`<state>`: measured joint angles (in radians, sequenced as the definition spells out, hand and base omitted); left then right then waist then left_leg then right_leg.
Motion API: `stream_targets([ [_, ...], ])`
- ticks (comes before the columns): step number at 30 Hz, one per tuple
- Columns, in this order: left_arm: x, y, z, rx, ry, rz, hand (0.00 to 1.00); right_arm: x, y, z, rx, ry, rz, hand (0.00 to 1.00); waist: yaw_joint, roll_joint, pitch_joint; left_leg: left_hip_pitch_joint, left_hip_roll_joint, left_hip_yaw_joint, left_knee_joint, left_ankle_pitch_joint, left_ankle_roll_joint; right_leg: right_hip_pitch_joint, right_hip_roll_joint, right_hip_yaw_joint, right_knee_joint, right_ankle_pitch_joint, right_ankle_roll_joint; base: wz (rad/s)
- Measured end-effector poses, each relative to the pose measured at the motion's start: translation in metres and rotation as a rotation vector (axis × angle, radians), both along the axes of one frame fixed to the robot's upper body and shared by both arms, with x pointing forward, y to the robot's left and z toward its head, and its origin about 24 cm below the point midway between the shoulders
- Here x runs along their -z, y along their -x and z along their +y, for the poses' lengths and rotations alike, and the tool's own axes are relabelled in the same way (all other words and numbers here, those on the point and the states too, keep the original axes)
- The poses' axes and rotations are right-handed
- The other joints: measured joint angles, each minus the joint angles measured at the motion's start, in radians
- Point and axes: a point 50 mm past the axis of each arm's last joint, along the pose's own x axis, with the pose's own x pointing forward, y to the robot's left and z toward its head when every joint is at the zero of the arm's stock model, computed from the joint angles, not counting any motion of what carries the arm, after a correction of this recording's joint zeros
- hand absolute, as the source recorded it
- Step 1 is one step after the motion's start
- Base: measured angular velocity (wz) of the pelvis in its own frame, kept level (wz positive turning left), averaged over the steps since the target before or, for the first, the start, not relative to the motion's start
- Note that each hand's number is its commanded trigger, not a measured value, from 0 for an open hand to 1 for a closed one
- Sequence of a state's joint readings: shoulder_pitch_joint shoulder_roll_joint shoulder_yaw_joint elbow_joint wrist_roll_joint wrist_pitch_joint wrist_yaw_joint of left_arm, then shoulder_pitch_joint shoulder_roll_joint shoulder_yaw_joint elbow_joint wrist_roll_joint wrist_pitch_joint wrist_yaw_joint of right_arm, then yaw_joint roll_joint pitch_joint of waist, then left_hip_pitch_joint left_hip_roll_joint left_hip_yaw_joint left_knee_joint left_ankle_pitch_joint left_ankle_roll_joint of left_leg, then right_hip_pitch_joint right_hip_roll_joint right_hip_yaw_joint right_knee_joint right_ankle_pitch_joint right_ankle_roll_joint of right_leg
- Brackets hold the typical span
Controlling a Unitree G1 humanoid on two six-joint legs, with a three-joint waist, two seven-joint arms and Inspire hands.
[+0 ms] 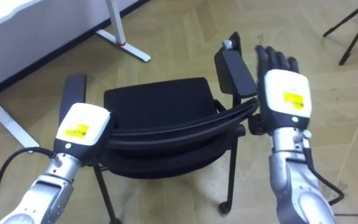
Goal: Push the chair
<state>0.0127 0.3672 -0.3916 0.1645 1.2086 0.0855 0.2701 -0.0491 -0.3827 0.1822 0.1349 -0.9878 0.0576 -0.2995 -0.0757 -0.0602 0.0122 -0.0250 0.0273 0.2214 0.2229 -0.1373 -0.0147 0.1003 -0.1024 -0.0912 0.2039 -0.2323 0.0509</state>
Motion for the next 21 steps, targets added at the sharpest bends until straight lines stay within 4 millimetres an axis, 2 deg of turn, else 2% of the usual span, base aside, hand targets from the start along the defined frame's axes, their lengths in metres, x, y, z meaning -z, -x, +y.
stream_targets([
  [5, 0.0, -0.004, 0.0, 0.011, -0.006, 0.001, 1.0, -0.008, -0.006, 0.007, -0.086, 0.109, 0.063, 0.0, 0.002, 0.0, -0.0001, -0.001, 0.003, -0.003, -0.002, -0.001, 0.001, -0.003, 0.003, 0.0, 0.002, 0.001, -0.002, 0.0],
  [12, 0.0, -0.004, 0.001, 0.027, -0.002, -0.004, 1.0, -0.011, -0.005, 0.011, -0.133, 0.162, 0.099, 0.0, 0.005, -0.001, -0.0006, -0.001, 0.003, -0.004, -0.003, -0.001, 0.001, -0.003, 0.003, 0.0, 0.002, 0.001, -0.002, 0.0],
  [21, 0.0, -0.008, 0.0, 0.059, 0.002, -0.011, 1.0, -0.007, -0.004, 0.018, -0.19, 0.191, 0.17, 0.0, 0.029, -0.018, 0.0018, 0.002, 0.003, -0.005, 0.0, -0.001, 0.001, 0.005, 0.003, 0.001, 0.002, 0.002, -0.002, 0.0],
])
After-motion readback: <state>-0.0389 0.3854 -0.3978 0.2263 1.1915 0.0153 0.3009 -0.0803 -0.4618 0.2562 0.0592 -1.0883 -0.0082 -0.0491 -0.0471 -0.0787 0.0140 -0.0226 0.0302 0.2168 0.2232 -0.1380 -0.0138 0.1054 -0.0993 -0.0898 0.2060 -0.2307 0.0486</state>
